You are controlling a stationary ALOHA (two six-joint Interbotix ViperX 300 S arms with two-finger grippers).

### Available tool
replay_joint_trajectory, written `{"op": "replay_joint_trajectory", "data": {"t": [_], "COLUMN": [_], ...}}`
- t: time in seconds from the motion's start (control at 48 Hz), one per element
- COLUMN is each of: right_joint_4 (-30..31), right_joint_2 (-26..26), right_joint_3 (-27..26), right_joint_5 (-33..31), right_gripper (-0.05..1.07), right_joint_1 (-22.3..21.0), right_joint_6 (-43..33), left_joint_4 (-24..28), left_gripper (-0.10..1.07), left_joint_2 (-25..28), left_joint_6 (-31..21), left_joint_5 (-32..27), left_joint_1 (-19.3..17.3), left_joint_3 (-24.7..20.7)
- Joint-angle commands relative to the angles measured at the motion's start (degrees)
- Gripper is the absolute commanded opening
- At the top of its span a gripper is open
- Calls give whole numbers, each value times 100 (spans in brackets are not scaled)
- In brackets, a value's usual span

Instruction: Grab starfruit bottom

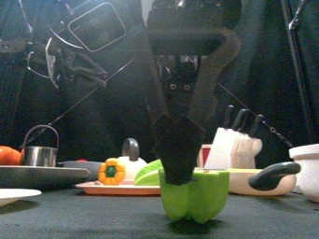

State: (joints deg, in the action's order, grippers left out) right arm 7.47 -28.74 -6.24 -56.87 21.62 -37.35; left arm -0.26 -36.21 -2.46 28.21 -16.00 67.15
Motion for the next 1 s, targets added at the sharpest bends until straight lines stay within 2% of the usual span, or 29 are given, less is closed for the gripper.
{"op": "replay_joint_trajectory", "data": {"t": [0.0,0.354,0.667,0.979], "right_joint_4": [0,-9,26,360], "right_joint_2": [105,70,123,659], "right_joint_3": [-53,70,79,79], "right_joint_5": [53,167,149,26], "right_gripper": [89,86,70,68], "right_joint_1": [-26,-26,-35,-44], "right_joint_6": [9,0,0,-105], "left_joint_4": [-9,0,0,9], "left_gripper": [80,80,80,80], "left_joint_2": [-18,-18,-18,-18], "left_joint_6": [9,9,9,9], "left_joint_5": [26,26,26,26], "left_joint_1": [-26,-18,-18,-18], "left_joint_3": [-70,-70,-62,-62]}}
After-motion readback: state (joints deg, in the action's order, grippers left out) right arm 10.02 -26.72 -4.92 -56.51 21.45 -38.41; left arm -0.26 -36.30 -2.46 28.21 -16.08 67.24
